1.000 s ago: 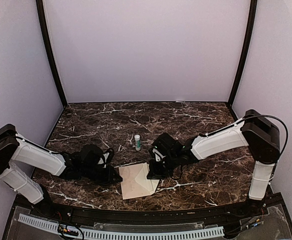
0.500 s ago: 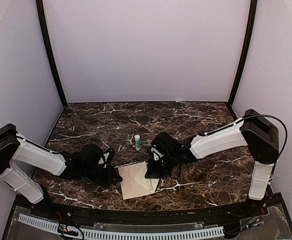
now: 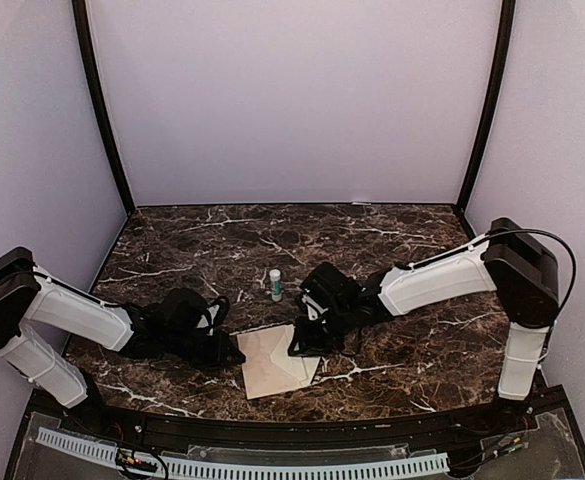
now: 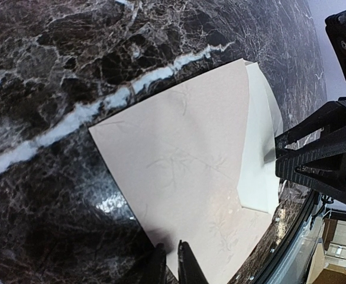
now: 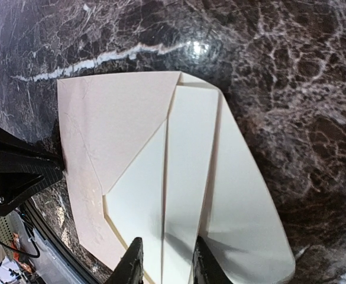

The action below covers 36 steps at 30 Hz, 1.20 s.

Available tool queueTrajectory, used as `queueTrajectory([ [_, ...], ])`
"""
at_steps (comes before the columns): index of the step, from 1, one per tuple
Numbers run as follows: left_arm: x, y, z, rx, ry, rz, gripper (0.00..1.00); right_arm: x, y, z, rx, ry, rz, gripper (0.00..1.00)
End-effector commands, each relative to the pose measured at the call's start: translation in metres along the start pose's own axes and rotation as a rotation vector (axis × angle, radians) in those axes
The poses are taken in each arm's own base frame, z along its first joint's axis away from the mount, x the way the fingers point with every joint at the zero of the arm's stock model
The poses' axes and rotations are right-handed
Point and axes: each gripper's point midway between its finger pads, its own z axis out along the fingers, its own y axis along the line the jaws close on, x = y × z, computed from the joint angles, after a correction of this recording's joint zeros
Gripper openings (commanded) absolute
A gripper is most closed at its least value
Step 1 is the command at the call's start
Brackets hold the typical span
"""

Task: Place the letter into the envelope and seal it
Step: Place the letter in the envelope.

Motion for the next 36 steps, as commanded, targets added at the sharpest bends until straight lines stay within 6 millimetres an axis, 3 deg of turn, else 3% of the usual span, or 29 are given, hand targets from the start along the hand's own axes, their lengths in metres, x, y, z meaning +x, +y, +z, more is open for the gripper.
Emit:
queueTrajectory([
  [1,0.012,0.023,0.001,-0.090,0.037,-0.009,0.08,-0.009,0.011,-0.024,0.024,-0.057,-0.037,0.32],
  [4,0.012,0.023,0.000,-0.089,0.036,-0.009,0.08,-0.012,0.006,-0.030,0.049,-0.072,-0.039,0.38],
  [7,0.012,0.022,0.000,-0.088,0.037,-0.007,0.08,-0.012,-0.001,-0.029,0.059,-0.068,-0.029,0.38],
  [19,0.012,0.022,0.001,-0.086,0.041,-0.006,0.07,-0.010,-0.006,-0.010,0.041,-0.045,-0.017,0.18],
  [36,0.014,0.022,0.002,-0.085,0.047,-0.005,0.07,-0.007,-0.016,-0.001,0.068,-0.027,-0.004,0.07],
])
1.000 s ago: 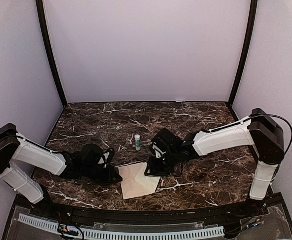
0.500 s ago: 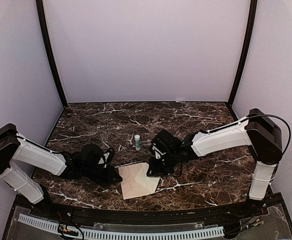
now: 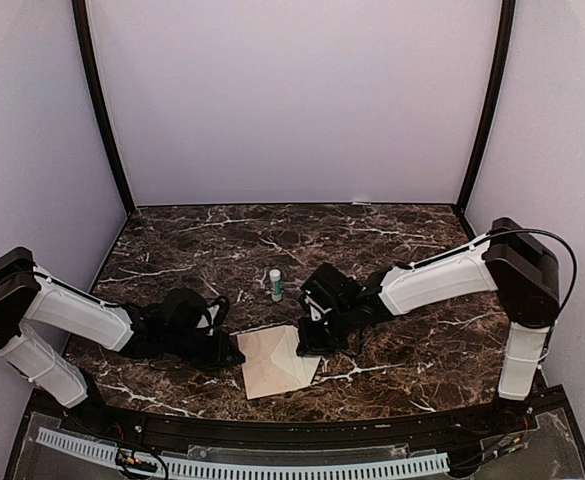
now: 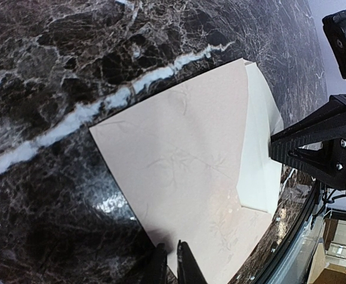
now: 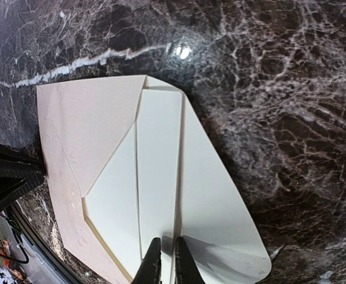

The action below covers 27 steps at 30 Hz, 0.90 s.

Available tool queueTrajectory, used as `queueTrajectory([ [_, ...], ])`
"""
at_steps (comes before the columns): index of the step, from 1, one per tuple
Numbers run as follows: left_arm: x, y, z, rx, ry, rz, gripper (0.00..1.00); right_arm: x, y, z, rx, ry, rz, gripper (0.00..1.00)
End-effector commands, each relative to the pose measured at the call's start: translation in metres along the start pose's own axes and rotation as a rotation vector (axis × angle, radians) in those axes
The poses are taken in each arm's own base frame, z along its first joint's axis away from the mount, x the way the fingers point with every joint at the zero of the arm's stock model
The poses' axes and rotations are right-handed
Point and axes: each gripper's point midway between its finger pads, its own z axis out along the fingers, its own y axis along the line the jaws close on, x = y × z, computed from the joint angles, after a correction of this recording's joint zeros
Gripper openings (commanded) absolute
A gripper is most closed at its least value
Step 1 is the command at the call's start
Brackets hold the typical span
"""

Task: Place the letter into the envelope and seal it
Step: Place the letter in the envelope.

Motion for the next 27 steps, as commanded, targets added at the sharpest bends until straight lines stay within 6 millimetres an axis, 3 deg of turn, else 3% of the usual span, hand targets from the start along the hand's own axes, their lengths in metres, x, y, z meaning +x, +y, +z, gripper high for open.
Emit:
queueTrajectory([
  [1,0.013,0.021,0.002,-0.083,0.046,-0.009,0.07,-0.004,-0.001,0.004,-0.003,-0.006,0.003,0.06],
  [9,0.014,0.023,0.002,-0.086,0.050,-0.010,0.07,-0.002,0.002,0.007,-0.019,0.006,0.000,0.00],
  [27,0.014,0.022,0.003,-0.084,0.052,-0.008,0.06,0.000,0.019,0.014,-0.067,0.019,-0.024,0.00],
])
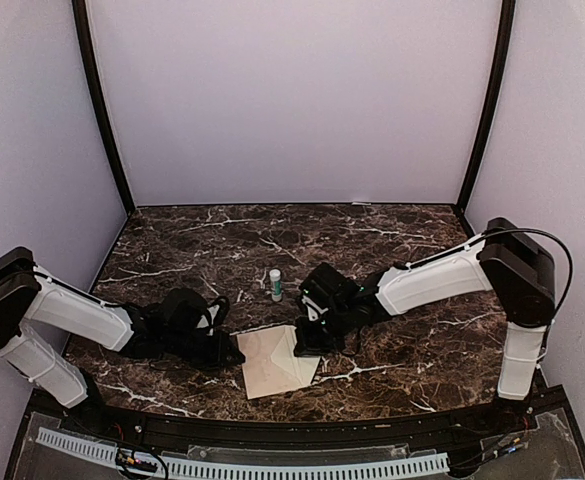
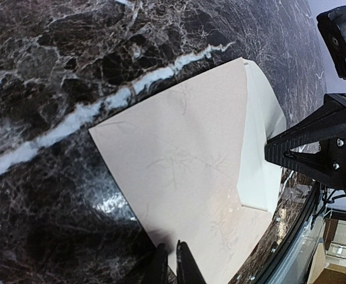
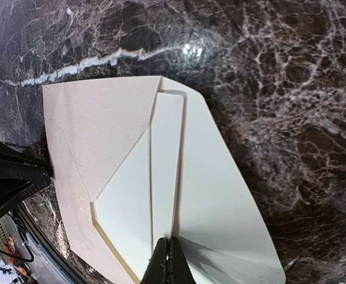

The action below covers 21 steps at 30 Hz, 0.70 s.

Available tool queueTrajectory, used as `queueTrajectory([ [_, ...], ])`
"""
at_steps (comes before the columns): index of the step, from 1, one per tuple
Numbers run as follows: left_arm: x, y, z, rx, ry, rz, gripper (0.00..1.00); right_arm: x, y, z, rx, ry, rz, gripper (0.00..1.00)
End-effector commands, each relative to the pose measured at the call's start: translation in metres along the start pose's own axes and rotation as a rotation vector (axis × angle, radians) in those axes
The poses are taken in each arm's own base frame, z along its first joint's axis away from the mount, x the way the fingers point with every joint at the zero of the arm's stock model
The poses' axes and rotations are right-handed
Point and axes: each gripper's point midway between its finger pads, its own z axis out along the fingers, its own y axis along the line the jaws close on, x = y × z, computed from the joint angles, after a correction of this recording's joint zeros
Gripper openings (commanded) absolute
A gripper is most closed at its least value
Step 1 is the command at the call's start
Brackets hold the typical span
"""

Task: Place the letter into the envelope and seal it
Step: Place the letter in the envelope.

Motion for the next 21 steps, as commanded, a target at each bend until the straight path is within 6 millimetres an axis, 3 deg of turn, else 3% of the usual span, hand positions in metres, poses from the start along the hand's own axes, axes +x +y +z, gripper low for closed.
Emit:
queueTrajectory([
  [1,0.013,0.021,0.003,-0.083,0.050,-0.007,0.06,-0.002,0.013,0.008,-0.036,-0.001,-0.023,0.00],
  [21,0.008,0.016,0.004,-0.072,0.042,0.000,0.06,-0.002,0.029,0.012,-0.070,0.008,-0.043,0.00],
])
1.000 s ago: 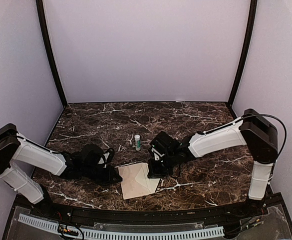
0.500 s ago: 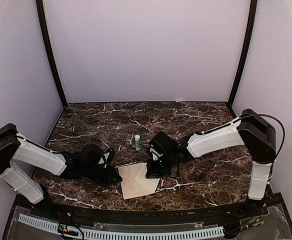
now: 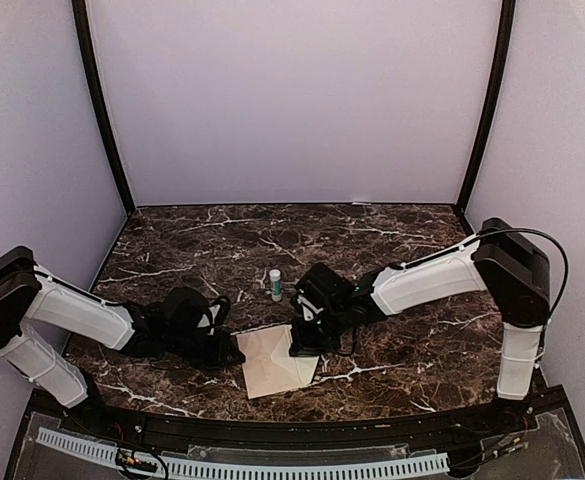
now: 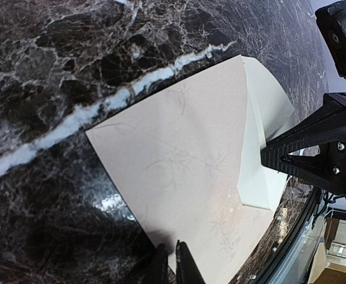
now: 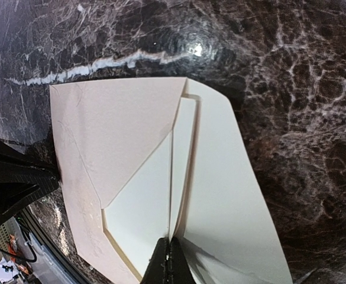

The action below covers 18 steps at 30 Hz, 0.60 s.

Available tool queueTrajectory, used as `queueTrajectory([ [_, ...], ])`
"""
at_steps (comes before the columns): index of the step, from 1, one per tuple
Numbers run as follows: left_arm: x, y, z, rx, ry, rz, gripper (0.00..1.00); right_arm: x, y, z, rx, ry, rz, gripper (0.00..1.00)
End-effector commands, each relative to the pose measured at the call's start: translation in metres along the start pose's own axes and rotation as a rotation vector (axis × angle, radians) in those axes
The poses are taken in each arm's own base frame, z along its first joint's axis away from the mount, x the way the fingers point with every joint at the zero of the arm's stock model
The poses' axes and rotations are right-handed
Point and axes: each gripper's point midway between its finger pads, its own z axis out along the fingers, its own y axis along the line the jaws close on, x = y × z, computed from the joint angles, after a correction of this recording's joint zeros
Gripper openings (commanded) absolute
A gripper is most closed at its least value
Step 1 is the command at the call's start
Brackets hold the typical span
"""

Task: Place the letter into the envelope and seal it
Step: Place the letter in the envelope.

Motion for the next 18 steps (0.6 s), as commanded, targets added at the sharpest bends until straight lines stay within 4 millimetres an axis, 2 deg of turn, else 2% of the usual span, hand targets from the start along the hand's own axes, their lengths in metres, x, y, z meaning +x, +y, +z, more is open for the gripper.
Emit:
queueTrajectory([
  [1,0.009,0.017,0.003,-0.067,0.035,-0.002,0.06,-0.001,0.021,0.006,-0.053,-0.003,-0.035,0.00],
  [9,0.004,0.016,-0.003,-0.077,0.004,0.001,0.05,-0.005,0.031,-0.011,-0.072,-0.032,-0.045,0.01],
  [13,-0.006,0.008,-0.017,-0.072,-0.046,0.013,0.08,-0.010,0.034,-0.034,-0.057,-0.074,-0.052,0.14],
  [17,-0.022,-0.009,-0.041,-0.063,-0.114,0.050,0.23,-0.020,0.039,-0.070,-0.031,-0.153,-0.077,0.31],
  [18,-0.028,-0.012,-0.047,-0.068,-0.139,0.069,0.30,-0.023,0.039,-0.078,-0.023,-0.174,-0.082,0.34],
])
